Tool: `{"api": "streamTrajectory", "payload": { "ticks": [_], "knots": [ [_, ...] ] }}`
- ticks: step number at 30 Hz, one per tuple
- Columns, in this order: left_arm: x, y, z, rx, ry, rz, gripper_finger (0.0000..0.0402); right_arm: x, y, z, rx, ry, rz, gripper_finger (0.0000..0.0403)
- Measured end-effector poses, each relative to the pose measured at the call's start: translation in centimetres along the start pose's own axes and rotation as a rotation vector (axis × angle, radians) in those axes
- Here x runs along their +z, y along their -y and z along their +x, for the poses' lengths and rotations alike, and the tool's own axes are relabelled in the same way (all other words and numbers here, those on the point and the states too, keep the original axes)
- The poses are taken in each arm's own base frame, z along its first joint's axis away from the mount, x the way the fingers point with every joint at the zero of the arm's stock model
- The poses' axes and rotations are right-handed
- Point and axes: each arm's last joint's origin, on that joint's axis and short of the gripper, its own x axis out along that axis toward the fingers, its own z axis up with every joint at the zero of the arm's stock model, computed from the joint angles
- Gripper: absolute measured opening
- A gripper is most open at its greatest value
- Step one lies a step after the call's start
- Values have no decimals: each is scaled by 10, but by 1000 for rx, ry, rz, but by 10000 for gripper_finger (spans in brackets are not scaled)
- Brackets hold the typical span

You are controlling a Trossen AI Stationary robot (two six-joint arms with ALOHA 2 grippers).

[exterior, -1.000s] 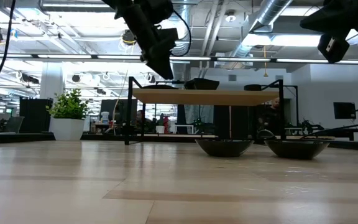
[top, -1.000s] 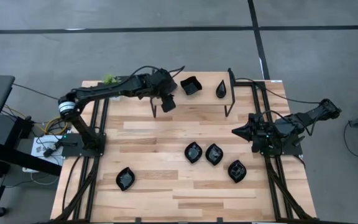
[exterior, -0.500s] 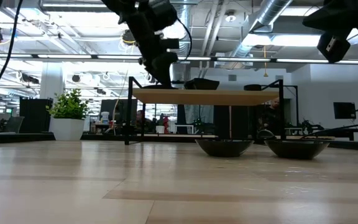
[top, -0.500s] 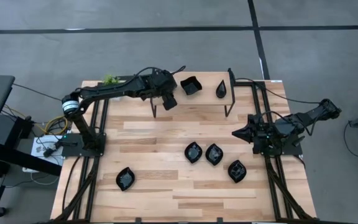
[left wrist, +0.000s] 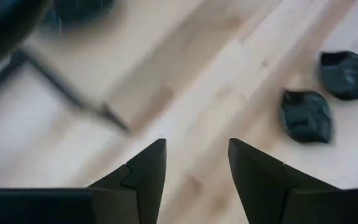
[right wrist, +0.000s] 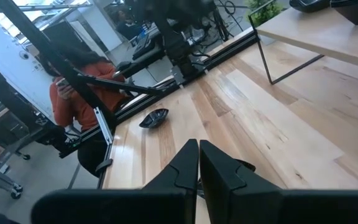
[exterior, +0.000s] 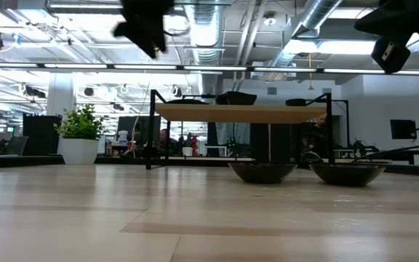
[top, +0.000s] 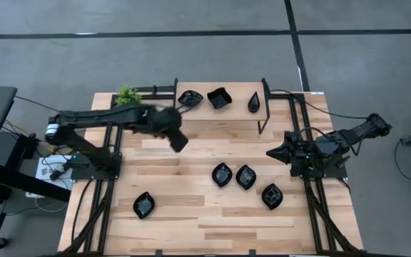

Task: Pick & Place Mini shaped plates
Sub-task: Stack the black plate on top of the black plate on the shelf

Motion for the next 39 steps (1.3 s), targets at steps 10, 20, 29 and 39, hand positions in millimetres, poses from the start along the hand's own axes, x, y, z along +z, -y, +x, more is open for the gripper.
{"api": "streamTrajectory", "payload": {
  "ticks": [10, 20, 29, 39],
  "knots": [
    [-90, 28, -7, -42, -433, -511, 175, 0, 0, 0, 0, 0, 0, 10],
    [-198, 35, -1, 91, -671, -803, 170, -1, -1, 0, 27, -19, 1, 10],
    [-247, 37, 12, 138, -673, -871, 155, -1, -1, 0, 27, -19, 1, 10],
    [-266, 27, 39, 181, -654, -859, 153, 0, -1, 0, 28, -18, 4, 10]
  ]
}}
